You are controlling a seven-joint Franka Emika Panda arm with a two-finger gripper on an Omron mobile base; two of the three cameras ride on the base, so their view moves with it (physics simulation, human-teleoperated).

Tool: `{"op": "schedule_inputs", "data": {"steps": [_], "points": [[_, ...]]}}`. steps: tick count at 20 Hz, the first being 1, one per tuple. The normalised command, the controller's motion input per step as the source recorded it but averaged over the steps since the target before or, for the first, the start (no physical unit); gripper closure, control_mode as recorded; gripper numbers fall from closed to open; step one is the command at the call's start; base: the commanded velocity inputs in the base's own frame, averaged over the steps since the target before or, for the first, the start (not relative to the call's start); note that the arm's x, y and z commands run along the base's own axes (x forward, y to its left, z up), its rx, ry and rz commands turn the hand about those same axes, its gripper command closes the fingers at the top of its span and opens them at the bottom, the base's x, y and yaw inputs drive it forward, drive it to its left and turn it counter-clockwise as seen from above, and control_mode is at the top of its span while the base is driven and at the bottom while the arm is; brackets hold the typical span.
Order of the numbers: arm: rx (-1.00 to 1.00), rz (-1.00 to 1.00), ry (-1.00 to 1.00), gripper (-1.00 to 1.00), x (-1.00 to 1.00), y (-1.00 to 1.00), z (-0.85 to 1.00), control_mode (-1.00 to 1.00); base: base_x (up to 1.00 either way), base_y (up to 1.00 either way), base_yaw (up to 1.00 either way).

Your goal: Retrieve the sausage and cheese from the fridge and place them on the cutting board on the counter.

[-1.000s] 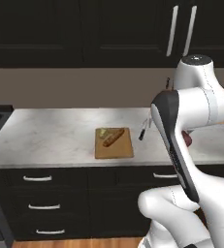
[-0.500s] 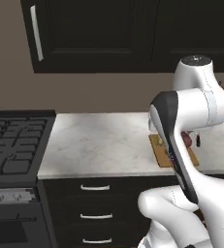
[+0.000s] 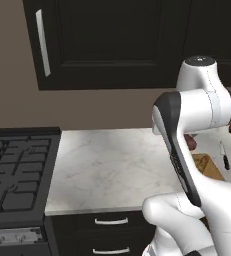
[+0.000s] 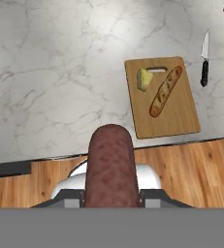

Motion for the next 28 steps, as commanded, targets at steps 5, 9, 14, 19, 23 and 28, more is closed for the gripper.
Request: {"op": "schedule_inputs", "data": {"steps": [5,9,14,19,23,28], "points": [[0.0,0.0,0.01,1.0,0.0,0.0,0.0,-1.0,0.12,-0.04,0.0],[0.0,0.0,0.0,1.0,0.01,-0.37,-0.05,-1.0,0.0,0.0,0.0],[0.0,0.0,0.0,1.0,0.01,-0.85,-0.1,-1.0,0.0,0.0,0.0],[0.0,-0.06,0.0,1.0,0.01,-0.79,-0.25,-1.0,0.0,0.0,0.0],[0.0,-0.22,-0.04,1.0,0.02,-0.31,-0.38,-1.0,0.0,0.0,0.0],[0.04,-0.32,-0.02,1.0,0.01,-0.4,-0.43,-1.0,0.0,0.0,0.0]]}}
